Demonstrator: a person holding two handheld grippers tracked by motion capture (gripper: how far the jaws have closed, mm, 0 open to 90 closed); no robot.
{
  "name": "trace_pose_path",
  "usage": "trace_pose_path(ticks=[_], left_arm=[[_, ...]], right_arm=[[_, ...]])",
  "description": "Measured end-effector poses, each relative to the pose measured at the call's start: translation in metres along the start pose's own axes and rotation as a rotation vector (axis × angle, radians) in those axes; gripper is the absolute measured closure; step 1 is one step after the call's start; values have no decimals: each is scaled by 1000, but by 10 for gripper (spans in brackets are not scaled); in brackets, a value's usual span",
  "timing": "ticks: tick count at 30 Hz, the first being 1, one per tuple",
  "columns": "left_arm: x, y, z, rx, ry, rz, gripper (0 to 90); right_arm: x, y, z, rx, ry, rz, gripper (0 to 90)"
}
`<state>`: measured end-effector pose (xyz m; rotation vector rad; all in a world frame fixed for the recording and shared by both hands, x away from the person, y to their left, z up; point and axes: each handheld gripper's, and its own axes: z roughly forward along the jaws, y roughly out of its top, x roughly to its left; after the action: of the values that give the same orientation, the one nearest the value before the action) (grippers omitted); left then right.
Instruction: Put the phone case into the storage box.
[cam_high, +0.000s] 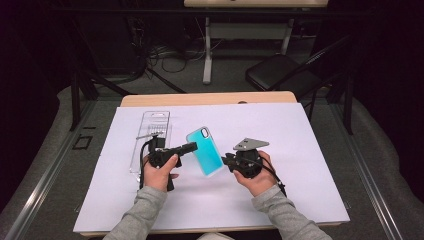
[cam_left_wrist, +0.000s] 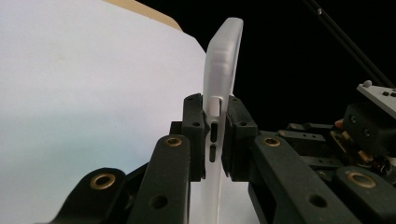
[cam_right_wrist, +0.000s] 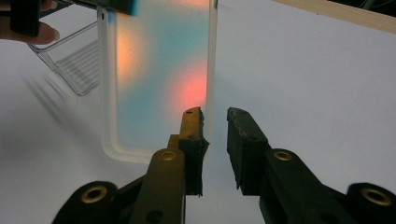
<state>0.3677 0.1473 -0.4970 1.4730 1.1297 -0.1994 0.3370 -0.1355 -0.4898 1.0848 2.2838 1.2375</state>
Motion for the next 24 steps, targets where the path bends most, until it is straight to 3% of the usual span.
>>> trace_pose_path(ticks=[9, 14, 24], left_arm=[[0, 2, -5, 2, 8, 37, 815], [-1, 3, -8, 4, 9, 66, 815], [-4, 5, -14, 0, 21, 107, 815]], right_arm=[[1, 1, -4, -11, 22, -12, 706], [-1, 2, -8, -24, 42, -10, 646], [-3, 6, -16, -68, 70, -50, 509]])
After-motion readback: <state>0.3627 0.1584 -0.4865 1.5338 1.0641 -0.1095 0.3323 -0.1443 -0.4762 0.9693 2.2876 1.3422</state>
